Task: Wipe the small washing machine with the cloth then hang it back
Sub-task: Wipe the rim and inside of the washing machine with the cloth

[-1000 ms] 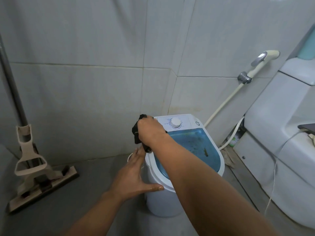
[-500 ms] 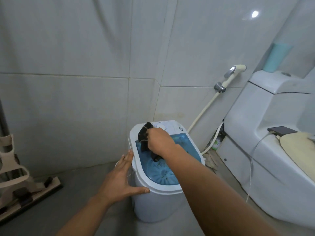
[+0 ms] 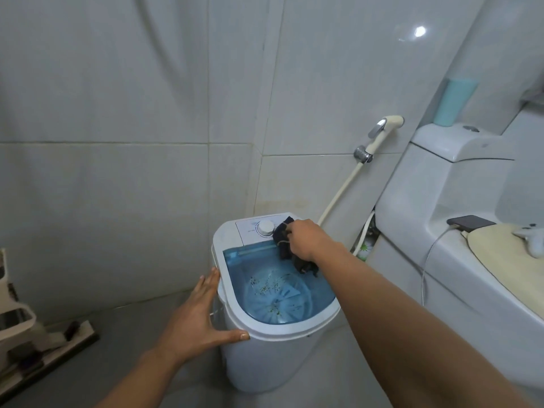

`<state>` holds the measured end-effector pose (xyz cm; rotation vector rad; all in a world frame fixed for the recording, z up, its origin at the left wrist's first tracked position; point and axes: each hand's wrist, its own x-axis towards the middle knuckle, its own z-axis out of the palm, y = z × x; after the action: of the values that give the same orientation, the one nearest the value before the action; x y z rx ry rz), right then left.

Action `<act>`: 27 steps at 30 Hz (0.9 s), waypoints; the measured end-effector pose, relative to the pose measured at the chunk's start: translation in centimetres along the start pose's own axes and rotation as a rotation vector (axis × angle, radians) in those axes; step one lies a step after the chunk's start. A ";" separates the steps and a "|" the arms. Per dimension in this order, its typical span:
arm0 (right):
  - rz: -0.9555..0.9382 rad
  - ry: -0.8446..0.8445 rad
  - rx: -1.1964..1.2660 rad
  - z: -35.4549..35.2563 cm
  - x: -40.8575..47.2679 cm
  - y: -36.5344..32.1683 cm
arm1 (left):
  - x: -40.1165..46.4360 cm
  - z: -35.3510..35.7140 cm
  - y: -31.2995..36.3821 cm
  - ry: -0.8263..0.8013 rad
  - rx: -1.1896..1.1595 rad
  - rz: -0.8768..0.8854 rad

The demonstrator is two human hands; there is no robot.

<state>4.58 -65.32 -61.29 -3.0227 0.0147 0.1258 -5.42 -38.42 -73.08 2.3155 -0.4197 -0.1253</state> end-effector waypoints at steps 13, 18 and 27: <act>0.100 0.031 0.207 -1.7 7.4 1.7 | 0.1 0.2 -0.2 0.028 0.004 0.005; 0.079 0.020 0.230 -0.9 6.2 4.1 | 0.1 0.2 0.0 0.032 0.011 0.004; 0.166 0.084 0.498 0.9 3.2 8.2 | 0.0 -0.1 0.4 0.025 0.028 -0.011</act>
<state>7.59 -73.34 -63.43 -2.5229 0.2630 0.0064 -5.54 -38.61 -72.71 2.3449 -0.3988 -0.0960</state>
